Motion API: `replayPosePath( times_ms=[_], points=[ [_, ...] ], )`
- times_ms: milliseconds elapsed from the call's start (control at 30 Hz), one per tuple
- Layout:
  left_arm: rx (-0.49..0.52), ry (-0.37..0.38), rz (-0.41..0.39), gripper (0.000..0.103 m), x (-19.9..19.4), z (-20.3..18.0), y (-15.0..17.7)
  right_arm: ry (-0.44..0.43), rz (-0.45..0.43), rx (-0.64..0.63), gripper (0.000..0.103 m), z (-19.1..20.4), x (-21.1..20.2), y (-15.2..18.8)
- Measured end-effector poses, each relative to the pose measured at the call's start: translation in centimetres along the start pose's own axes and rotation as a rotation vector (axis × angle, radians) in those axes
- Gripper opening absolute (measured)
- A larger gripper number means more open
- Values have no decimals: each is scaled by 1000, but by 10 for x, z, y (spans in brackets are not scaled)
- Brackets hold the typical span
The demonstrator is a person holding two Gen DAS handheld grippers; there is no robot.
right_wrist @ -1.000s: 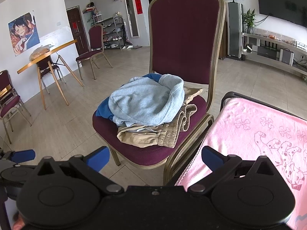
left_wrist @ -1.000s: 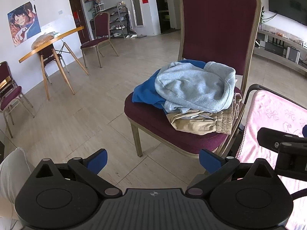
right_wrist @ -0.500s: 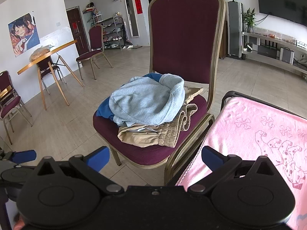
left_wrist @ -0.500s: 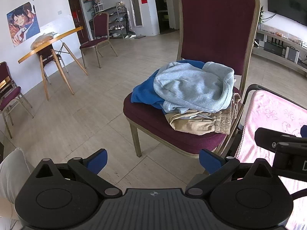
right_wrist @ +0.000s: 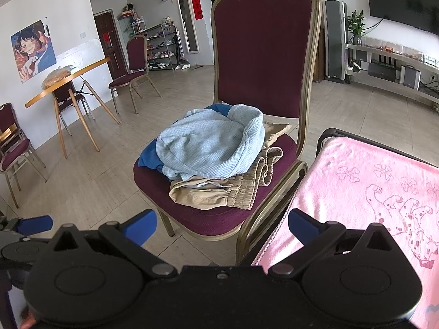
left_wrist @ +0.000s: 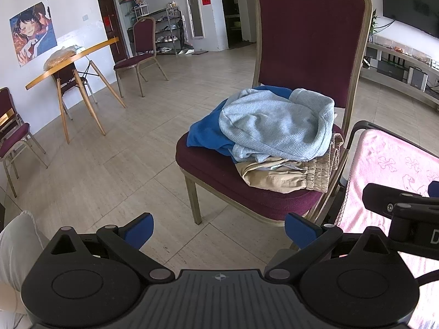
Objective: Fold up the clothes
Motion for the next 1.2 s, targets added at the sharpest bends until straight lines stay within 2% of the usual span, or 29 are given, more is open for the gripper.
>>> replayPosePath(
  times_ms=[767,1000,1100,1200],
  points=[
    [4,1,5,102,5,-2,-1,-1,10,3,103,0,1,0],
    [-17,-7,25,102,18,10,-7,17,5,46,103,-16,5,-6],
    [-44,-12,21,99,26,21,-15,-2,-42,74,103,-29,5,-17],
    [-81,-12,23,87,36,32,-25,-32,-91,88,103,-42,9,-35]
  ],
)
Point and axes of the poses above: each gripper's, at about its wrist camera, not at the fingertips, and x roughly the way its jaws point, z to its left, y to its underside, the point moved 3 cm from there along x, roughly the way its jaws point, and after that the axes turned 13 degrees about z, right-handed, at the moved point
